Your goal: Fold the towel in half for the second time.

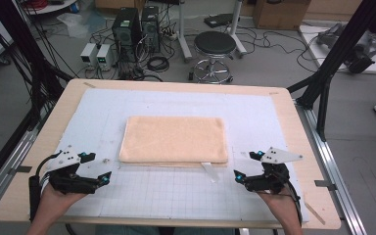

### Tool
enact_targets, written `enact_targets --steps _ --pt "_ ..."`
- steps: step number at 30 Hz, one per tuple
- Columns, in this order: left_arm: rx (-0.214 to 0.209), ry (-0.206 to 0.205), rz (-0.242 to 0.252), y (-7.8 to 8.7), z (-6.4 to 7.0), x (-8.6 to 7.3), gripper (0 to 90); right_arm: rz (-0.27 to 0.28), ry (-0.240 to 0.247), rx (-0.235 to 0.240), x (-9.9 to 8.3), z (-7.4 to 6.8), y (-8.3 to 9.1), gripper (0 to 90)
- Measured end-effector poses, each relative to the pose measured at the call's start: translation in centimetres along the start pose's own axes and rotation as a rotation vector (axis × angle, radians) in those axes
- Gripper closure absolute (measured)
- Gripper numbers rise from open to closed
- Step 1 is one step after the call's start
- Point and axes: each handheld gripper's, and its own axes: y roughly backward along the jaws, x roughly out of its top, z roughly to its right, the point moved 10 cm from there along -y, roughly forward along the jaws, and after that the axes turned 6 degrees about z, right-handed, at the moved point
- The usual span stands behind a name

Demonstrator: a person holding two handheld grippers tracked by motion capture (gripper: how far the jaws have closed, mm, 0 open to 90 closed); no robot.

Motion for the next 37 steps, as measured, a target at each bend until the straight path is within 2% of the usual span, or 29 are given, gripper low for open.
enact_targets --steps 12,19,37 --pt "0.005 -0.009 -0.001 1.1 0.3 -0.5 10.4 0.024 -0.005 -0.021 -0.5 0.1 1.6 12.0" --pt "0.012 -0.011 0.009 1.7 0.5 -0.6 10.4 0.017 -0.012 -0.022 -1.0 -0.1 2.2 12.0" --pt "0.012 -0.021 0.005 2.0 0.9 -0.8 10.4 0.006 -0.006 -0.021 -1.5 -0.4 2.3 12.0"
